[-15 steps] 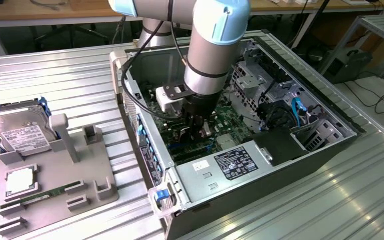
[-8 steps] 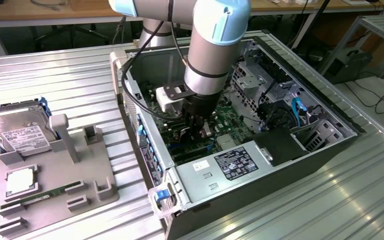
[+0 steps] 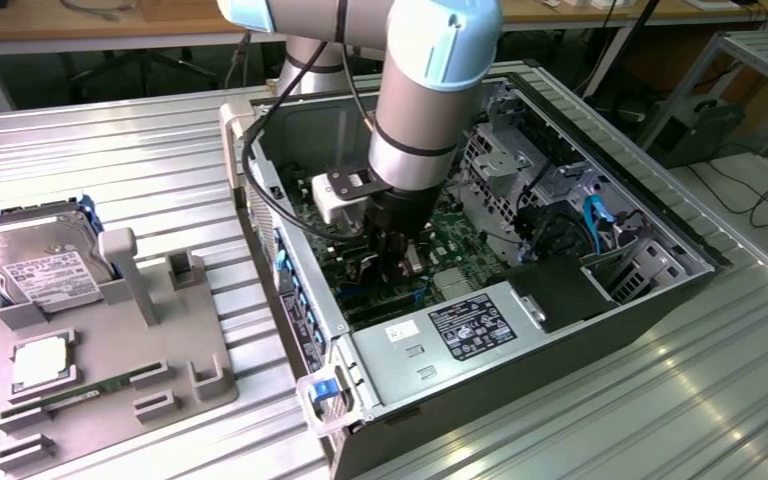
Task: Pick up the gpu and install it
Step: 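Insert the gpu into the slot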
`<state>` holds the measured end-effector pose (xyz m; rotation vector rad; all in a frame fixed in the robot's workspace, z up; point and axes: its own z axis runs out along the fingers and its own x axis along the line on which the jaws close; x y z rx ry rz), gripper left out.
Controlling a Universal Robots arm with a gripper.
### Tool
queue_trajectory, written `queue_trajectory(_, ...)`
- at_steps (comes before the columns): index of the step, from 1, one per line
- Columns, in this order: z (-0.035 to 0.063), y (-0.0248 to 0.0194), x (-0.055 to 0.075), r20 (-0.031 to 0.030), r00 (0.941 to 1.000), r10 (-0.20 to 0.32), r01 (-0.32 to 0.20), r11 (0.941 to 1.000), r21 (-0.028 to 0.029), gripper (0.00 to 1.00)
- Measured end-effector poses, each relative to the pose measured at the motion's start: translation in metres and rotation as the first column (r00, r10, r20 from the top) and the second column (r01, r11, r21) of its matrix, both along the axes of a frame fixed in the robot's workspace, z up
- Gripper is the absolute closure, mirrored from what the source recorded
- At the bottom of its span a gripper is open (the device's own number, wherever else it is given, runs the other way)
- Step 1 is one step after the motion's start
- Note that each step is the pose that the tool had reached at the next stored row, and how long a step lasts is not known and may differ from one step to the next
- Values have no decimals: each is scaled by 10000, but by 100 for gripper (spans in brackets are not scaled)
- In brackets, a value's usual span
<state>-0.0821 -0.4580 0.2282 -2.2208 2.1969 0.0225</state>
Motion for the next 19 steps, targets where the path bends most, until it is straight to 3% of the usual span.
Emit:
queue_trajectory(16, 585, 18, 0, 22, 10000, 0, 0, 10000, -75, 65)
queue_trajectory(19, 660, 18, 0, 22, 10000, 0, 0, 10000, -96, 65)
